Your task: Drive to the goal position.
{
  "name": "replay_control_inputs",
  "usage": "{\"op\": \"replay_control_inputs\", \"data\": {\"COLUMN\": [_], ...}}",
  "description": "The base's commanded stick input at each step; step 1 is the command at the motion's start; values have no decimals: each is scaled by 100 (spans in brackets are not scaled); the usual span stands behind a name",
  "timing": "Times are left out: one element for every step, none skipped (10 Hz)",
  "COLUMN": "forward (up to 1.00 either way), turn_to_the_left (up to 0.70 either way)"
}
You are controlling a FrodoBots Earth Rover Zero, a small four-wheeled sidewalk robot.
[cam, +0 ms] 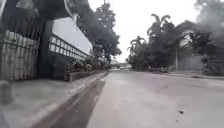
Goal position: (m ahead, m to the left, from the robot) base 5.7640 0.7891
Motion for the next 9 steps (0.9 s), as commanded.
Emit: {"op": "replay_control_inputs", "data": {"forward": [70,70,70,70,70,70,70,70,70], "turn_to_the_left": [-23,-33,-28,-19,-14,0,0,0,0]}}
